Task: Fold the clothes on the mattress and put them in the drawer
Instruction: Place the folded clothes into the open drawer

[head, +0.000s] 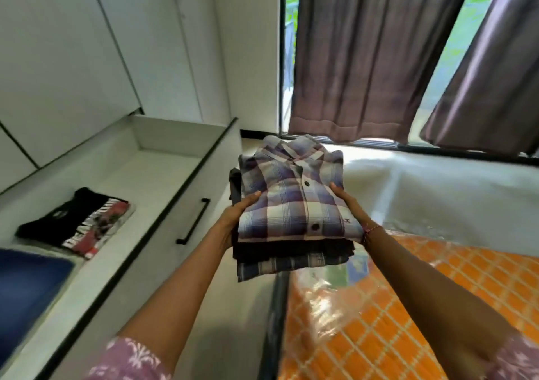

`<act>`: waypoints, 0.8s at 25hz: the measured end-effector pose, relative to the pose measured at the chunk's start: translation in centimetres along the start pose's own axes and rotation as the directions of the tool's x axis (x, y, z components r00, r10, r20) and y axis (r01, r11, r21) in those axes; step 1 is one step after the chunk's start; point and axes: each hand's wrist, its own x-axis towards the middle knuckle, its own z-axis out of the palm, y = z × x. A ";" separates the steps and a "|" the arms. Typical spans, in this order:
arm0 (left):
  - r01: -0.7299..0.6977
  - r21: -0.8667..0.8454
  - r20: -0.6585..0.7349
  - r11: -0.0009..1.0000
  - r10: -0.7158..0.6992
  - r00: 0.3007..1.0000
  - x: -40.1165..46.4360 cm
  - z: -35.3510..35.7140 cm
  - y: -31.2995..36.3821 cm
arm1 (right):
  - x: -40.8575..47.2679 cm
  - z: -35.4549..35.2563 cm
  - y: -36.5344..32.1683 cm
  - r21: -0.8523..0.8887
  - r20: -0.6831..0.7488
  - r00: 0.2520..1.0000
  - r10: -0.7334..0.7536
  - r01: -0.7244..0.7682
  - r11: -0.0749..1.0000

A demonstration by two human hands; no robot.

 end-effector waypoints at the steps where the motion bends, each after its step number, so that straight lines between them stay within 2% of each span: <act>1: -0.019 -0.023 0.025 1.000 0.020 0.999 -0.7 -2.0 1.9 | 0.5 2.9 -0.7 0.003 0.031 0.999 -0.007 0.007 1.000; 3: -0.036 -0.041 0.019 0.999 0.036 0.999 -1.8 -5.8 5.5 | 1.4 8.5 -2.6 -0.006 0.095 0.995 0.000 0.001 1.000; 8: -0.013 -0.026 -0.134 1.000 0.009 0.991 -3.7 -13.2 12.9 | 3.1 19.2 -6.2 -0.032 0.151 0.985 0.088 -0.084 0.996; 13: -0.041 -0.085 -0.144 0.996 0.028 0.989 -4.4 -17.2 19.6 | 5.8 26.4 -9.6 -0.124 0.140 0.987 0.079 -0.062 0.990; 17: -0.090 -0.140 -0.157 0.986 0.067 0.985 -3.5 -20.1 22.4 | 9.5 30.7 -11.2 -0.237 0.150 0.986 0.066 -0.029 0.971; 20: -0.101 -0.191 -0.195 0.976 0.064 0.979 -2.1 -22.6 23.4 | 13.0 33.6 -11.8 -0.284 0.215 0.970 0.115 -0.051 0.957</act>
